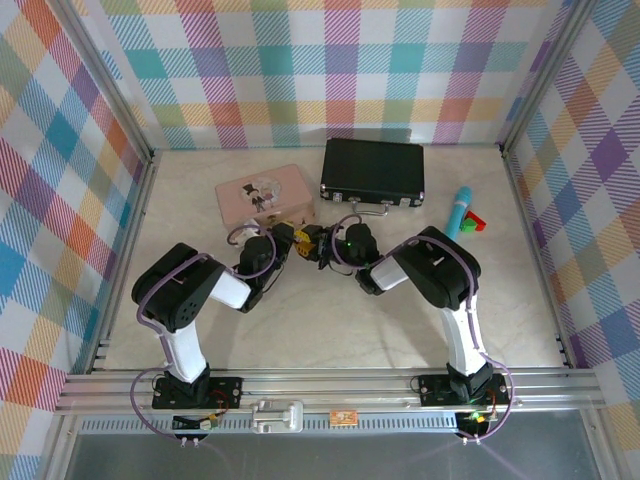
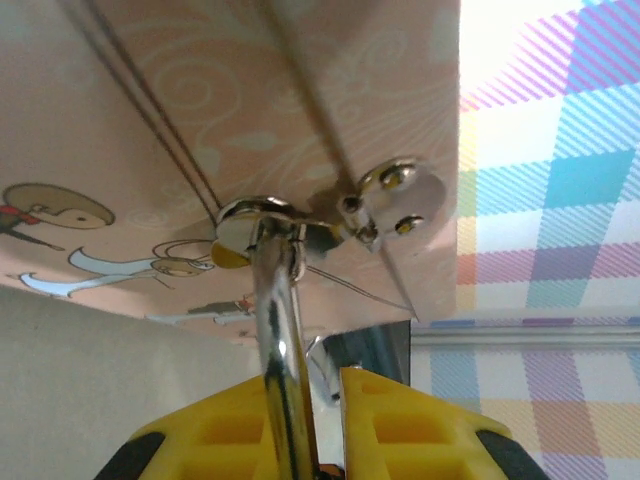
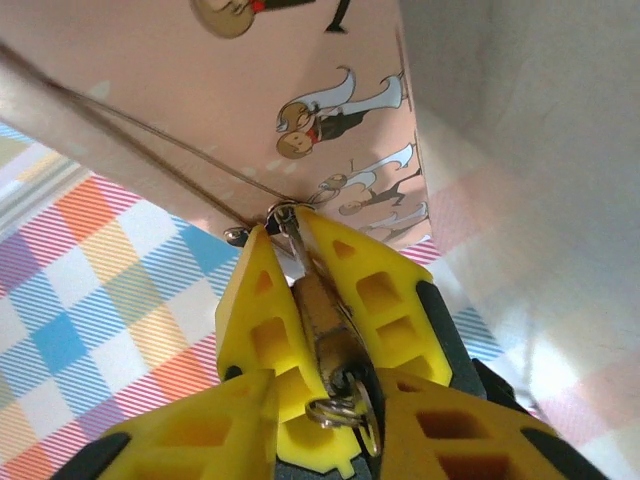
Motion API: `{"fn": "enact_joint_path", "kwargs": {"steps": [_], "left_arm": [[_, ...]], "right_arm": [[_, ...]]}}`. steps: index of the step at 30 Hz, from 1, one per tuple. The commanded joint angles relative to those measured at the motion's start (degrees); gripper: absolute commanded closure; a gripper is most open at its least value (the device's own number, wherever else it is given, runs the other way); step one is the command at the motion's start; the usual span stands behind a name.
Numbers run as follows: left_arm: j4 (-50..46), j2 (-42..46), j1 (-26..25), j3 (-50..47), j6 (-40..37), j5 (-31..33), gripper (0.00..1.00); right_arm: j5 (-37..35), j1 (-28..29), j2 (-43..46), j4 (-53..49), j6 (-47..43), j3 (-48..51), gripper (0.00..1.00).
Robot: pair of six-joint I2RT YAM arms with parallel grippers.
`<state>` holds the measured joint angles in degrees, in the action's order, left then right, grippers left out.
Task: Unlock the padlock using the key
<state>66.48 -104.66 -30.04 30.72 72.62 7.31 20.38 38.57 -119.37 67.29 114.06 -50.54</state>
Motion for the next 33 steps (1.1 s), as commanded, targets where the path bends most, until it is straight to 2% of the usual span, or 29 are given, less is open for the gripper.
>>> {"fn": "enact_joint_path", "kwargs": {"steps": [1,2,4,6,8,13,19,20,23,27,30,33], "left_arm": [[-6.1,0.6,-1.8,1.1,-2.7,-6.1,1.0],[-6.6,0.5,-1.7,1.1,-3.0,-6.2,1.0],[-10.1,1.0,-1.7,1.6,-4.3,-6.6,1.0],[-15.4,2.2,-1.7,2.4,-6.7,-6.9,1.0],[-21.0,3.6,-1.9,2.8,-8.3,-6.5,1.0],[-30.5,6.4,-1.9,2.7,-11.0,-4.1,1.0],[-35.2,5.7,-1.8,5.2,-13.5,-5.4,0.98],[-36.0,6.0,-1.8,5.4,-14.1,-5.3,0.93],[-41.8,8.7,-1.7,6.4,-16.1,-4.3,0.66],[-54.3,15.2,-1.6,8.7,-20.5,-1.4,0.42],[-61.3,21.3,-1.0,8.8,-23.0,1.2,0.28],[-65.4,26.7,1.1,7.9,-23.8,0.9,0.24]], "right_arm": [[4.4,-3.5,6.1,-6.4,-15.0,0.4,0.66],[5.7,-4.1,7.3,-10.7,-21.0,0.1,0.66],[8.1,-5.4,10.0,-26.2,-33.9,-2.6,0.64],[7.3,-5.6,11.8,-39.4,-45.3,-5.0,0.63],[5.1,-5.6,13.2,-46.7,-53.8,-6.4,0.63],[-0.2,-5.6,16.1,-59.1,-66.6,-7.4,0.6],[-4.9,-5.2,18.9,-69.4,-75.5,-7.7,0.58],[-5.8,-4.9,19.3,-71.0,-77.1,-7.9,0.57],[-9.6,-3.7,20.9,-77.2,-82.0,-9.8,0.56],[-13.1,-1.8,21.8,-82.0,-87.5,-12.4,0.5],[-14.0,-0.7,21.3,-84.5,-90.4,-14.9,0.46],[-14.6,0.7,20.4,-86.0,-93.1,-17.4,0.46]]}}
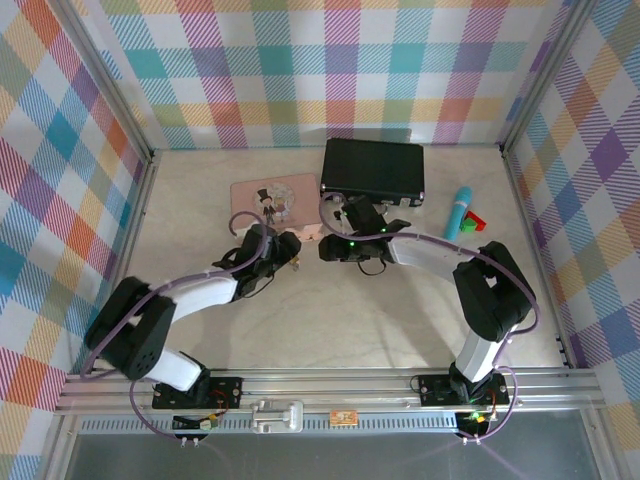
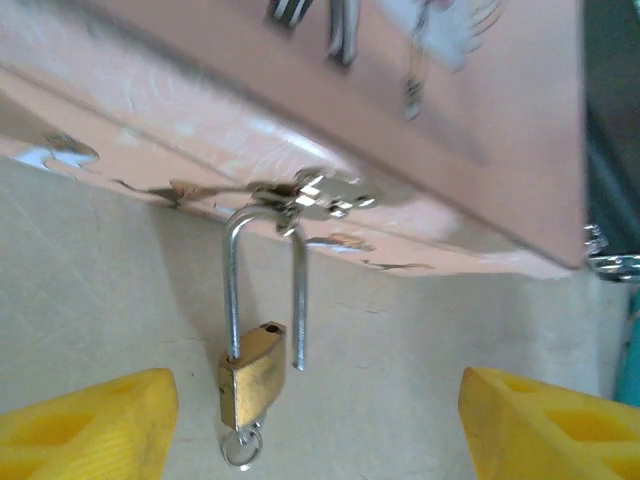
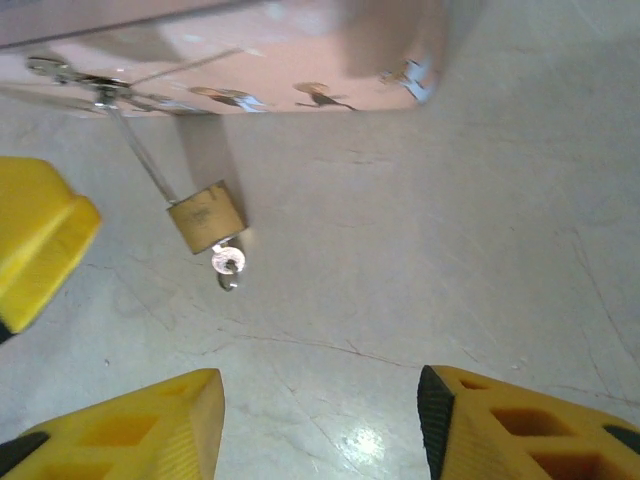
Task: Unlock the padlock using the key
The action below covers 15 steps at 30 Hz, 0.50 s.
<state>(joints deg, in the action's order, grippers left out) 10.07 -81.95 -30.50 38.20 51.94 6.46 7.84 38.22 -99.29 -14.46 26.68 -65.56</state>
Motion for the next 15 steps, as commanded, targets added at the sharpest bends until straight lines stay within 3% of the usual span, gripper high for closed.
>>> {"fn": "enact_joint_path", "kwargs": {"steps": [1,8,15], "left_arm": [[-10.2,5.7,2.4,0.2,-3.2,1.2,0.23],[-17.9,14.5,8.2,0.2,-5.5,0.1,0.18],[-17.6,16.1,18.5,-0.8,-6.0,-7.0,0.15]], "right_arm": [[-2.4,1.7,-0.1,-4.5,-6.9,-3.1,0.45],[-5.4,7.8,-5.4,-7.5,-12.5,-10.0,0.44],[-16.8,14.0,-15.9,-12.3,-18.9,-20.5,0.44]]}}
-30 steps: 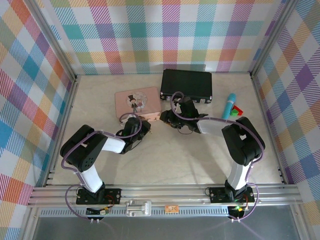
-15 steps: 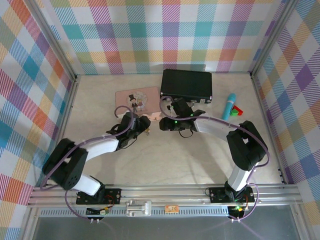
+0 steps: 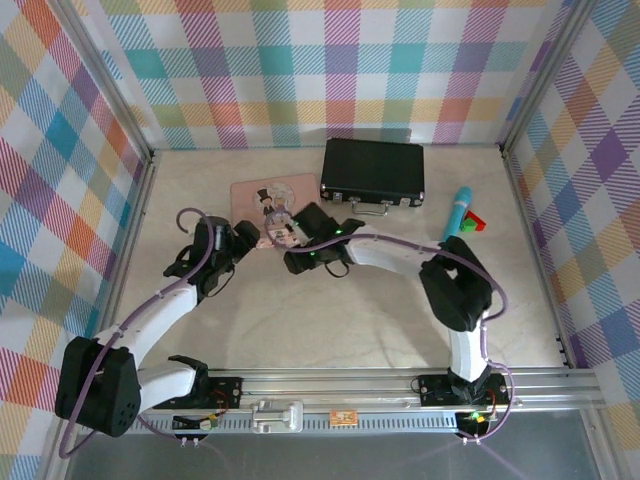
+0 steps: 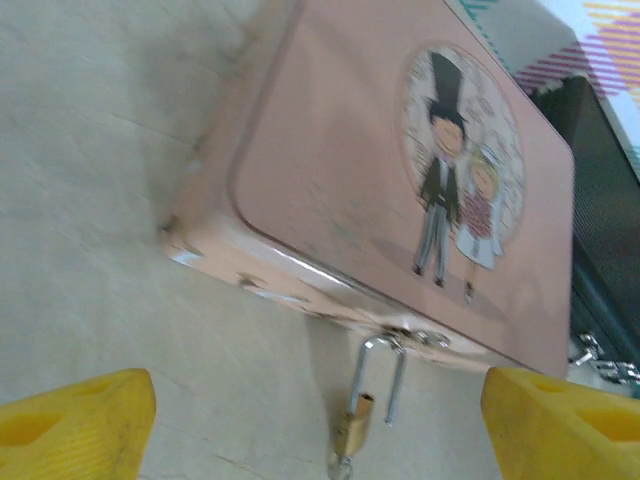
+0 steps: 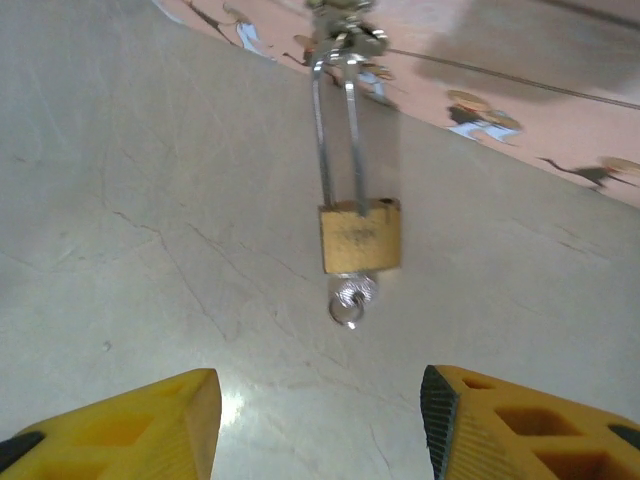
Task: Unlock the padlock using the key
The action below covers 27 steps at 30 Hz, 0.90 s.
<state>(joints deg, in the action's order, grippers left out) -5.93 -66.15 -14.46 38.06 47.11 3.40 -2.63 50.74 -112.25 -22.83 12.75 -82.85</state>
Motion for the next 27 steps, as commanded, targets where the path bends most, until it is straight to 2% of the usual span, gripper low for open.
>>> {"fn": "enact_joint_path", "kwargs": {"steps": [1,4,9,14,18,22,27], "left_arm": [[-1.5,-0.1,3.2,-0.5,-1.2,-4.5,0.15],[-0.9,-0.8,3.9,-0.4,-0.9,-5.2,0.16],[-0.2,-0.9,4.3,-1.2,0.0,-4.7,0.16],[-0.1,-1.5,5.3,-1.2,1.1,-5.3,0.16],[-0.1,-1.9,5.3,-0.9,1.7,-5.0,0.17],[0.9,-2.1,5.9,-0.1,1.6,-3.3,0.17],[-1.3,-6.3,9.3,8.0,0.6,-5.2,0.17]], "right_arm": [[-8.0,2.3,-4.7,-4.7,-6.6,-4.7,0.41],[-15.5,3.8,-10.4,-8.9,-9.1,-10.6,0.39],[-22.9,5.4,-14.8,-10.1,-10.6,-14.9,0.4],[-29.3,5.8,-18.4,-8.6,-12.3,-17.4,0.57],[-31.1,5.8,-19.7,-5.2,-12.8,-16.7,0.67],[-31.0,5.8,-18.5,-3.4,-13.9,-14.7,0.82],[-27.0,5.7,-12.7,4.6,-21.4,-7.1,0.95]]}}
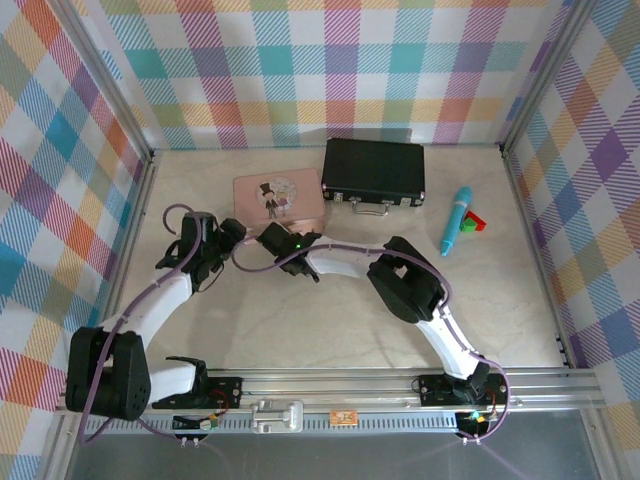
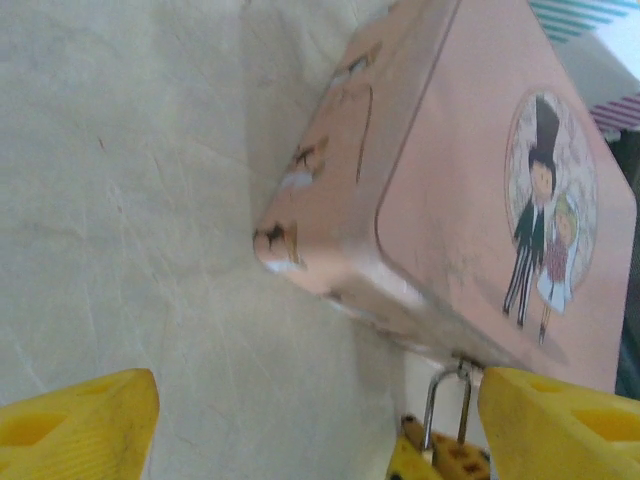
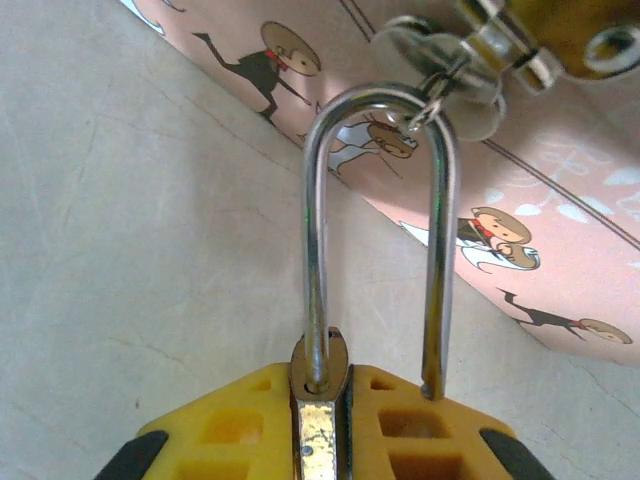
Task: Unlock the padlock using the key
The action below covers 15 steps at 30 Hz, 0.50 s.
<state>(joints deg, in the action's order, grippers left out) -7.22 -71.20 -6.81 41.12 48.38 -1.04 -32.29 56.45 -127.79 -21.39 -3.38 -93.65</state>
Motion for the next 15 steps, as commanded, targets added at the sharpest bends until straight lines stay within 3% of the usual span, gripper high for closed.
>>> {"fn": "enact_joint_path", "kwargs": {"steps": [1,7,15], "left_arm": [[0.6,-1.5,2.0,5.9,-1.2,-0.1,0.17],[9.1,-4.5,2.7,6.0,-1.5,1.8,0.17],[15.0,-16.8,2.9,10.5,-6.2,-6.1,0.21]], "right_arm": [[4.5,-0.1,4.1,4.9,-7.5,5.6,0.98],[8.7,-1.2,5.1,10.6,-18.8,8.3,1.0],[17.0,-3.5,5.8,20.7,-30.0,11.1,1.0]]}}
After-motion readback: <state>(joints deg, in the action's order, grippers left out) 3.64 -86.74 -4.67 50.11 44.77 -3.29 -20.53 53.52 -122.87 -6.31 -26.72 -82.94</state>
